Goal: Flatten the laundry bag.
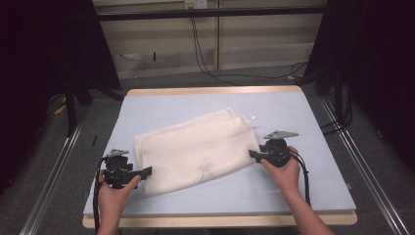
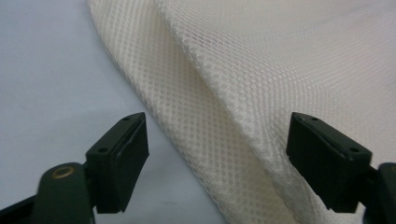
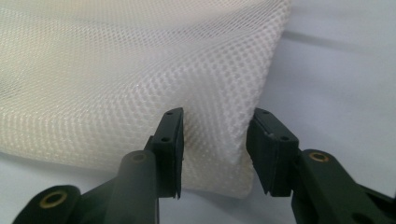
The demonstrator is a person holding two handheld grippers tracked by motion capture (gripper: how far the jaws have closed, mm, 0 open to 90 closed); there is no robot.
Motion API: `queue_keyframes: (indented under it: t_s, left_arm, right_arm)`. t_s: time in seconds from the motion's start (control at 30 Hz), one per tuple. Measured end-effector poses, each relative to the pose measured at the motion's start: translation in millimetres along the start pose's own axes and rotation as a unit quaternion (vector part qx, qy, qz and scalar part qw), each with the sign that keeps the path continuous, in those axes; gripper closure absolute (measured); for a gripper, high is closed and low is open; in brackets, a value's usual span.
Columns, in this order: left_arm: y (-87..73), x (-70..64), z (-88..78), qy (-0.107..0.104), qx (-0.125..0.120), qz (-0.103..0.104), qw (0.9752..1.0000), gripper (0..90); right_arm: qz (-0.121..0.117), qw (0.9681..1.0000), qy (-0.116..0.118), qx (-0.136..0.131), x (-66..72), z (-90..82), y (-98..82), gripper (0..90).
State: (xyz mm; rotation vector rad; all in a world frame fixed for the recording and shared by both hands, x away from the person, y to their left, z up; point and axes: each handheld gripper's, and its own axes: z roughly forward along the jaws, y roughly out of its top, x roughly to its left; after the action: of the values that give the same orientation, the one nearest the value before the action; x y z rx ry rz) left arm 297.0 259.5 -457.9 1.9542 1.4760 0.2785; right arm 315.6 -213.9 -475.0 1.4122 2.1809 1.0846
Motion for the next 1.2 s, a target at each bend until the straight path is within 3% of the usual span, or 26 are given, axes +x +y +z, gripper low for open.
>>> queue_keyframes:
  t_s: [0.13,0.17,0.23,0.4,0.53,1.03,1.17,1.2]
  left_arm:
    - [-2.0,1.4,7.9,-0.019,0.011,-0.011,0.9997,26.5]
    - [-1.5,0.6,11.0,-0.023,0.017,-0.008,0.9996,32.0]
    - [0.9,-2.5,12.7,-0.028,0.015,-0.006,0.9995,41.3]
    - [7.8,-4.9,18.8,-0.029,0.021,0.014,0.9993,66.3]
    - [19.2,-5.0,29.6,-0.035,0.016,0.016,0.9991,75.1]
    - [58.5,0.3,60.2,-0.019,0.005,0.014,0.9997,77.9]
    - [71.0,-0.6,69.9,-0.013,0.003,0.017,0.9998,77.9]
    - [80.5,-0.1,76.9,-0.008,0.006,0.012,0.9999,77.8]
  right_arm:
    - [-0.004,0.9999,0.006,0.011,1.5,2.6,-0.6,65.2]
    - [-0.005,0.9997,0.018,0.018,1.6,3.4,-0.7,73.4]
    - [-0.007,0.9995,0.024,0.021,1.6,2.8,-0.2,79.9]
    - [-0.006,0.9993,0.030,0.022,-0.1,2.4,1.8,82.7]
    - [-0.008,0.9996,0.023,0.016,-3.1,2.0,4.0,83.0]
    - [-0.001,1.0000,0.001,-0.003,-18.5,11.9,13.0,82.9]
    - [0.001,0.9999,-0.010,-0.007,-24.3,15.5,18.6,82.8]
    - [-0.004,0.9997,-0.023,0.000,-29.1,22.9,27.0,82.1]
